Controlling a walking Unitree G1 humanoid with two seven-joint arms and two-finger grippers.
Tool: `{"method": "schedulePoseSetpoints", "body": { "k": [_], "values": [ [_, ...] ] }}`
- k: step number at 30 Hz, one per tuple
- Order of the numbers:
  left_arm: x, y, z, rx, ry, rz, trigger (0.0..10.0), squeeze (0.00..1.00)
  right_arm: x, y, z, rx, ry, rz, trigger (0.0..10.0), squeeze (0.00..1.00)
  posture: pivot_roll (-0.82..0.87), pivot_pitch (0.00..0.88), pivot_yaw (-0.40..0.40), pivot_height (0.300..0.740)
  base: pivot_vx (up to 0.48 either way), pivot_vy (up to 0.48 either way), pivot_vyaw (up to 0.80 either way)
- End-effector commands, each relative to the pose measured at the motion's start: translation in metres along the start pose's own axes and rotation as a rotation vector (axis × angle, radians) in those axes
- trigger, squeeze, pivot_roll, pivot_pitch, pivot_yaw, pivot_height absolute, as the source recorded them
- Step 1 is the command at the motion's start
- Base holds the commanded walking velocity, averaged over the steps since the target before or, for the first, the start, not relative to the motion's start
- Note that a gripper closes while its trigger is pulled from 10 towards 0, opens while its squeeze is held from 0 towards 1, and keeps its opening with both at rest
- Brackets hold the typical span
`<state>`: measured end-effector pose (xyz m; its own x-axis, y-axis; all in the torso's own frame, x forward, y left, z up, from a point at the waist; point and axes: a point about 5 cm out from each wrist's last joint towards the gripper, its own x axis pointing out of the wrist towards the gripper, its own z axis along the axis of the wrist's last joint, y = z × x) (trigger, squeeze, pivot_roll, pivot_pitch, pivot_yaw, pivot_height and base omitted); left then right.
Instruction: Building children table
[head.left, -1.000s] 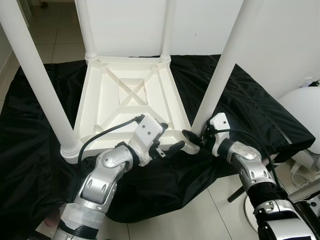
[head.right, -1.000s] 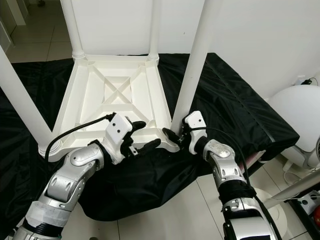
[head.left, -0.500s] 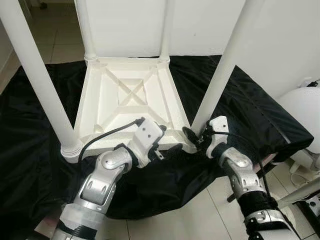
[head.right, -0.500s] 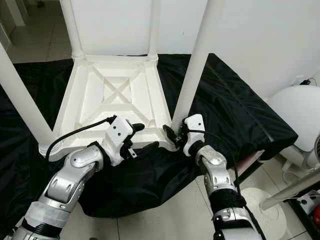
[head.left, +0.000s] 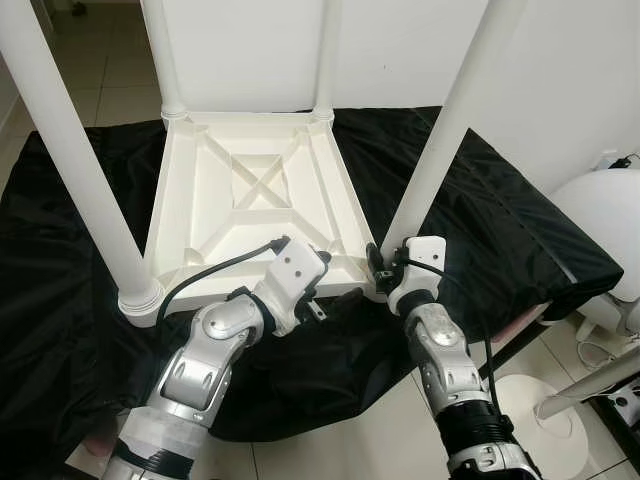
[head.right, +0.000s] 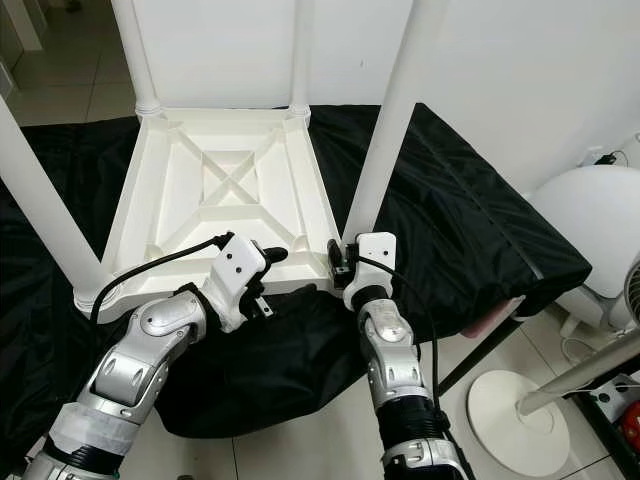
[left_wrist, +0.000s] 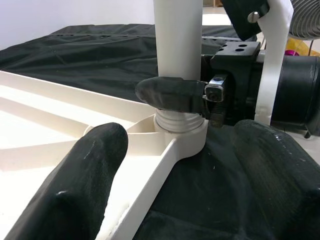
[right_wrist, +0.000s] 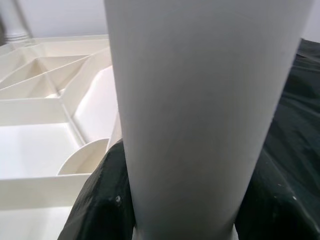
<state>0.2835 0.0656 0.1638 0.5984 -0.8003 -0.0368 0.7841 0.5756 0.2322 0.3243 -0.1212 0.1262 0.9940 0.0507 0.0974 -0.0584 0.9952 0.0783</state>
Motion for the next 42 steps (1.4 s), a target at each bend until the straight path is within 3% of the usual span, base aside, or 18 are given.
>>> {"method": "schedulePoseSetpoints", "body": {
  "k": [1, 6, 11, 12, 13, 14, 19, 22, 27, 28, 34, 36, 42],
  "values": [
    [0.003, 0.0, -0.002, 0.004, 0.007, 0.048, 10.0, 0.0, -0.005, -0.002, -0.01, 0.03, 0.051, -0.087, 10.0, 0.0, -0.03, 0.022, -0.038, 0.74, 0.0, 0.0, 0.0],
    [0.005, 0.001, -0.001, 0.007, 0.001, 0.049, 10.0, 0.0, -0.008, 0.011, -0.013, 0.002, 0.063, -0.039, 10.0, 0.0, -0.03, 0.019, -0.041, 0.74, 0.0, 0.0, 0.0],
    [0.005, 0.002, -0.001, 0.01, -0.001, 0.053, 10.0, 0.0, -0.009, 0.009, -0.009, -0.001, 0.034, -0.02, 10.0, 0.0, -0.03, 0.017, -0.045, 0.74, 0.0, 0.0, 0.0],
    [0.005, 0.003, 0.0, 0.007, -0.005, 0.059, 10.0, 0.0, -0.01, 0.007, -0.006, 0.004, 0.016, -0.015, 10.0, 0.31, -0.03, 0.017, -0.045, 0.74, 0.0, 0.0, 0.0],
    [0.005, 0.003, 0.0, 0.007, -0.005, 0.059, 10.0, 0.0, -0.01, 0.007, -0.006, 0.004, 0.016, -0.015, 10.0, 0.31, -0.03, 0.017, -0.045, 0.74, 0.0, 0.0, 0.0],
    [0.005, 0.003, 0.0, 0.005, -0.008, 0.063, 10.0, 0.0, -0.011, 0.004, -0.004, 0.028, -0.002, -0.001, 10.0, 1.0, -0.03, 0.015, -0.046, 0.74, 0.0, 0.0, 0.0],
    [0.006, 0.003, 0.001, 0.001, -0.012, 0.065, 10.0, 0.0, -0.012, 0.002, -0.001, 0.042, -0.024, 0.012, 10.0, 1.0, -0.03, 0.016, -0.048, 0.74, 0.0, 0.0, 0.0],
    [0.006, 0.001, 0.001, -0.002, -0.014, 0.066, 10.0, 0.0, -0.016, 0.001, 0.007, 0.042, -0.068, 0.085, 10.0, 1.0, -0.03, 0.025, -0.052, 0.74, 0.0, 0.0, 0.0],
    [0.004, 0.001, 0.001, -0.006, -0.012, 0.07, 10.0, 0.0, -0.024, -0.005, 0.003, -0.025, -0.055, 0.109, 10.0, 0.97, -0.03, 0.025, -0.052, 0.74, 0.0, 0.0, 0.0],
    [0.004, 0.001, 0.0, -0.005, -0.011, 0.07, 10.0, 0.0, -0.026, -0.007, 0.004, -0.021, -0.055, 0.12, 10.0, 0.0, -0.03, 0.025, -0.052, 0.74, 0.0, 0.0, 0.0],
    [0.002, 0.001, 0.0, -0.01, -0.01, 0.071, 10.0, 0.0, -0.032, -0.011, 0.004, 0.006, -0.066, 0.161, 10.0, 0.0, -0.03, 0.033, -0.054, 0.74, 0.0, 0.0, 0.0],
    [0.001, 0.0, -0.001, -0.011, -0.006, 0.069, 10.0, 0.0, -0.038, -0.023, 0.003, 0.0, -0.066, 0.213, 10.0, 0.0, -0.03, 0.025, -0.053, 0.74, 0.0, 0.0, 0.0],
    [0.001, 0.0, -0.002, -0.008, -0.004, 0.063, 10.0, 0.0, -0.039, -0.037, 0.001, -0.046, -0.04, 0.283, 10.0, 0.0, -0.03, 0.013, -0.05, 0.74, 0.0, 0.0, 0.0]
  ]
}}
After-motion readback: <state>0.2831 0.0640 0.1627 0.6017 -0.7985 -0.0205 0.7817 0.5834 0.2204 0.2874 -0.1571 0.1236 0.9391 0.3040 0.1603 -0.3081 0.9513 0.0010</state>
